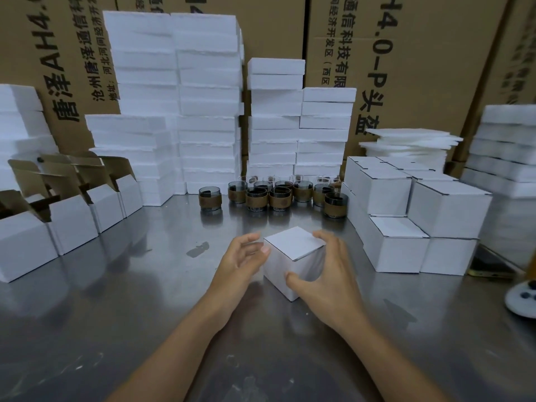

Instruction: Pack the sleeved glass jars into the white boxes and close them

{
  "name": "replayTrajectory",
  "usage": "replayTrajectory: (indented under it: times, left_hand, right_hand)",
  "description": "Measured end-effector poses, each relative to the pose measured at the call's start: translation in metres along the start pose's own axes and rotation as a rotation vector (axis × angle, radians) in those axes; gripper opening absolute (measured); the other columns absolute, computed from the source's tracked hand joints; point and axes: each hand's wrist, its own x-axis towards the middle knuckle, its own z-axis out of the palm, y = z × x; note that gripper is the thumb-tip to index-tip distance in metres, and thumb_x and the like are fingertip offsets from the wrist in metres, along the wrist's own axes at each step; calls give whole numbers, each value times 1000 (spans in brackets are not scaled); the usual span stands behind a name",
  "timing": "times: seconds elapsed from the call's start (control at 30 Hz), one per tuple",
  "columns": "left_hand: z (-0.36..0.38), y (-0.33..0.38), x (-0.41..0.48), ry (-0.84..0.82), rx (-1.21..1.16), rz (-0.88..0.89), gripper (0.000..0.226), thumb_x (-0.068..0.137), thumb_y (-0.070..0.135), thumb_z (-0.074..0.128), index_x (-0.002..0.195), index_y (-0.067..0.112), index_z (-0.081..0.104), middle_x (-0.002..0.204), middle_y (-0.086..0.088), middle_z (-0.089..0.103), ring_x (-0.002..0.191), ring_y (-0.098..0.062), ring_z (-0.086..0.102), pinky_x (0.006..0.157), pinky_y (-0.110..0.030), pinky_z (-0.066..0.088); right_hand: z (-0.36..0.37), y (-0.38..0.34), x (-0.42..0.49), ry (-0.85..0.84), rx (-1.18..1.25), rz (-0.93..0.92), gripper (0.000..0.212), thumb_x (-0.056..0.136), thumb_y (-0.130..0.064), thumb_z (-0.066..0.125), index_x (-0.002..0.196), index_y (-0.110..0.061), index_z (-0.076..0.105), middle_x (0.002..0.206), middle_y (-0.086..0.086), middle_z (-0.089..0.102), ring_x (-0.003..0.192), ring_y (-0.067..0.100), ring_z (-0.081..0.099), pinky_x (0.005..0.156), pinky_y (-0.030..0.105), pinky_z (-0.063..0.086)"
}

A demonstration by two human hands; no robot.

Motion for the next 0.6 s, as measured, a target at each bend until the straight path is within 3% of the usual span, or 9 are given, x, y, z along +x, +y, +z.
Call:
replayTrajectory:
  times: [0.1,0.23,0.37,0.6]
  left_hand:
    - [-3,-1,1,32,-28,-21,24,87,30,61,110,29,56,111,1,65,101,-4,63,93,-28,46]
    - [-4,1,2,45,-79,-39,20,90,21,59,110,22,57,110,-5,64,95,-7,66,86,-25,48]
    - [-3,1,3,28,-77,-40,20,90,19,58,110,20,58,110,-7,64,96,-10,66,86,-26,48]
    - [-2,-1,6,24,-81,-24,16,90,19,58,106,20,60,96,-2,68,94,-11,66,86,-27,48]
  right_hand:
    - [-12,0,7,-14,-41,-30,74,66,-29,76,128,-30,37,119,-15,32,100,-8,28,75,-7,23]
    - [-44,-4,25,92,-83,-50,71,63,-33,75,125,-34,39,116,-15,32,98,-8,31,84,22,33]
    - [-85,-5,53,226,-207,-93,67,64,-34,76,122,-31,43,111,-16,27,85,-10,28,76,26,35]
    - [-124,14,77,264,-456,40,59,66,-43,76,116,-25,51,123,-2,42,105,26,51,82,30,35]
